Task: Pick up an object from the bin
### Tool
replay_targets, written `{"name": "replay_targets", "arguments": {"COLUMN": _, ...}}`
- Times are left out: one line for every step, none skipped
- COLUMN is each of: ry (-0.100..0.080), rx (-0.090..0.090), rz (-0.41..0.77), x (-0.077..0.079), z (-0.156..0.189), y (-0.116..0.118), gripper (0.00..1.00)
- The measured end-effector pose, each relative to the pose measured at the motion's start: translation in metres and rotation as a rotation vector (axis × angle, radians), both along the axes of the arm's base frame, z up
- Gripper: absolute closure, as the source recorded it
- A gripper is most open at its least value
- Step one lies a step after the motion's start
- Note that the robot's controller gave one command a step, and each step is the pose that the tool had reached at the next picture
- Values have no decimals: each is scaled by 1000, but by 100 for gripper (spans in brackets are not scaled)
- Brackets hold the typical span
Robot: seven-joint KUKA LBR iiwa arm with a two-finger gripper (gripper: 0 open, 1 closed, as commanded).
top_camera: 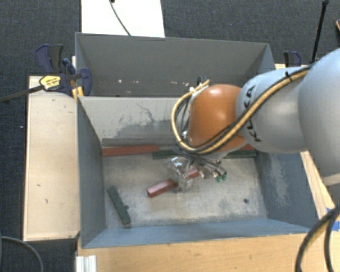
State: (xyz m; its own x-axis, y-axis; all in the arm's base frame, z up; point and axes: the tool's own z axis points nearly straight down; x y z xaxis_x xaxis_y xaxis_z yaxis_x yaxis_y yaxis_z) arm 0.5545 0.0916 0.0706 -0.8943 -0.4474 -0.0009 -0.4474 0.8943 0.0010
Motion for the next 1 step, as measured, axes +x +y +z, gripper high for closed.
{"name": "replay_targets", "arguments": {"ry": -11, "rx": -1, "rz": 50, "x": 4, "z": 143, "y": -25, "gripper": 100}}
